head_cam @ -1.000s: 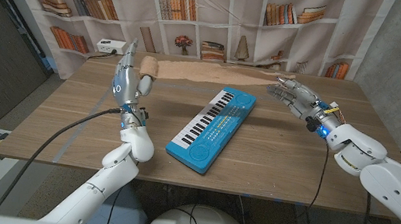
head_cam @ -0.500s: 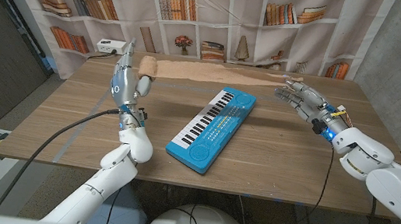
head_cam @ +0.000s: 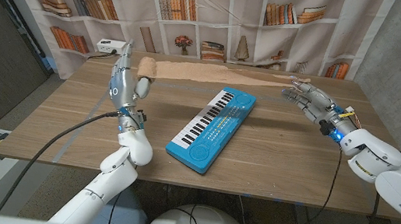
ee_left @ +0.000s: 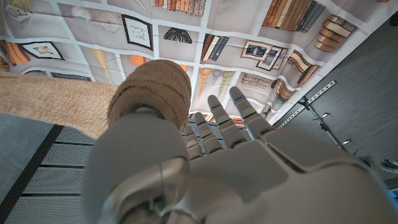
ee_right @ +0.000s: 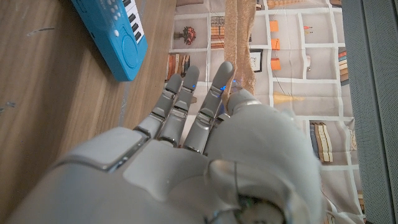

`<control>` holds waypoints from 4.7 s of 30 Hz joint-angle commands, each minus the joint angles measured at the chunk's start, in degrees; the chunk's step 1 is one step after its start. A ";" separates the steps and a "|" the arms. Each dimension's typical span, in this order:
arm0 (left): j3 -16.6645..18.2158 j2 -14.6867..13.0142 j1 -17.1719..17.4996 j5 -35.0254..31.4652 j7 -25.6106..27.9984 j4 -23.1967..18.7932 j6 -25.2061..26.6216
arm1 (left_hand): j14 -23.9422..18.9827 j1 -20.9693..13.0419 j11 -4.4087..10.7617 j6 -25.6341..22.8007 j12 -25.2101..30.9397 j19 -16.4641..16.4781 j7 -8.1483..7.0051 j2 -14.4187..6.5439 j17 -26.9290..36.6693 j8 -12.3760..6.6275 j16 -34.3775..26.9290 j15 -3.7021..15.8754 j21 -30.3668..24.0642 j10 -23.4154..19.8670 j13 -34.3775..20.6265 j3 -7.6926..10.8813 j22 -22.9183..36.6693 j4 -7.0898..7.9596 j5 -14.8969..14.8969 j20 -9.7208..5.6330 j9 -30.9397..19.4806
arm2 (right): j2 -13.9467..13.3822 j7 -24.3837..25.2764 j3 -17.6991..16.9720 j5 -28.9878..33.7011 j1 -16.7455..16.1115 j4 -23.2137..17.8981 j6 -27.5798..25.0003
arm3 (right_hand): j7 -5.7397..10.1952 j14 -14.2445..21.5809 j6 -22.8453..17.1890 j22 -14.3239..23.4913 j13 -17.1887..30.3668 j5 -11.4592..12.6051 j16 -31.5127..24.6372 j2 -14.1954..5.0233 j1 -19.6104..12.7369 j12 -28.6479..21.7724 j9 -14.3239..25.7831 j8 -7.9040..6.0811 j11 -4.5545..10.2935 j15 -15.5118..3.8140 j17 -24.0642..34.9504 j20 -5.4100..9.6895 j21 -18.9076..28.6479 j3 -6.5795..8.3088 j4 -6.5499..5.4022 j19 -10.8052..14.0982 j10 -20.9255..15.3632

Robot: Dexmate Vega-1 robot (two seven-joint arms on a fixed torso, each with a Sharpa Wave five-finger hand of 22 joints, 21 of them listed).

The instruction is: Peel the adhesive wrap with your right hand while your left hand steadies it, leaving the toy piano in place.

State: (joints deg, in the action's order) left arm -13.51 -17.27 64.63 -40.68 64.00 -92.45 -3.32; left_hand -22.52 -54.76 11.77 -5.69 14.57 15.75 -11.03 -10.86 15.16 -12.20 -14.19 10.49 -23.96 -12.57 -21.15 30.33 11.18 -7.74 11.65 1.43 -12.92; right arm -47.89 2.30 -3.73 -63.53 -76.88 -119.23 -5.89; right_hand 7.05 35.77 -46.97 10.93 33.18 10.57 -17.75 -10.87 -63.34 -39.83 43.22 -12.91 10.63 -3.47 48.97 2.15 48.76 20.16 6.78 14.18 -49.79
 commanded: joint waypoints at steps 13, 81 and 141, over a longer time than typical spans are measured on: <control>1.11 -2.62 1.31 1.58 -0.01 -1.00 0.29 | 1.29 -0.42 -0.34 0.63 -0.14 -0.36 0.00 0.44 0.04 0.02 0.09 1.22 -0.34 0.40 -0.43 -0.23 0.19 0.14 -0.11 0.57 -0.11 | 1.81 1.93 -0.69 0.49 0.25 0.82 -0.55 | -0.24 0.91 -0.59 -0.01 -0.08 -0.12 0.19 0.38 -0.04 -0.30 0.24 0.22 -0.36 -10.20 0.38 2.48 0.62 0.07 -0.03 -0.19 -0.39; -0.29 -8.25 0.67 4.53 -0.01 0.51 3.09 | 1.27 -3.93 -1.06 1.04 0.10 -0.30 0.34 1.12 -0.21 -0.40 -0.41 0.32 -0.72 0.48 -1.78 -1.78 0.08 -1.55 -0.58 1.40 -0.04 | 4.83 7.15 -6.80 2.73 -2.51 -2.08 -0.39 | -0.33 1.87 -0.82 -0.12 -0.01 -0.10 0.63 0.38 -0.34 -0.38 0.37 0.33 -0.52 -10.21 1.21 2.59 1.82 -0.04 0.06 -0.18 -0.49; 3.54 -9.89 3.20 5.86 -0.01 -0.06 -4.18 | 1.77 -5.09 -3.32 1.41 0.15 -1.36 2.03 0.92 -0.55 -0.42 -0.31 -2.18 -0.55 0.70 -2.53 -2.90 0.02 -1.04 -0.47 3.90 0.03 | 9.33 15.17 -9.87 5.92 -6.94 -5.61 -0.37 | -0.30 2.24 -0.75 -0.19 -0.28 -0.13 1.26 0.39 -0.38 -0.29 0.34 0.49 -0.44 -10.22 1.56 2.59 2.51 -0.09 0.03 -0.41 -0.82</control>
State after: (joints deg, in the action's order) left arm -10.70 -27.74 67.27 -34.18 64.00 -92.01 -7.70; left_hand -20.49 -59.34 8.88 -4.40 14.58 14.43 -9.31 -10.01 14.63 -12.20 -14.42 8.75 -24.18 -11.56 -23.54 27.71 11.20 -8.76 11.02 5.03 -12.79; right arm -39.58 17.20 -12.25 -57.22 -83.22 -125.91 -5.76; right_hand 6.76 37.39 -47.27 10.68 32.91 10.57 -16.52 -10.87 -63.34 -39.83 43.37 -12.59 10.43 -3.66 50.28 2.15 50.96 20.15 6.79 14.18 -50.00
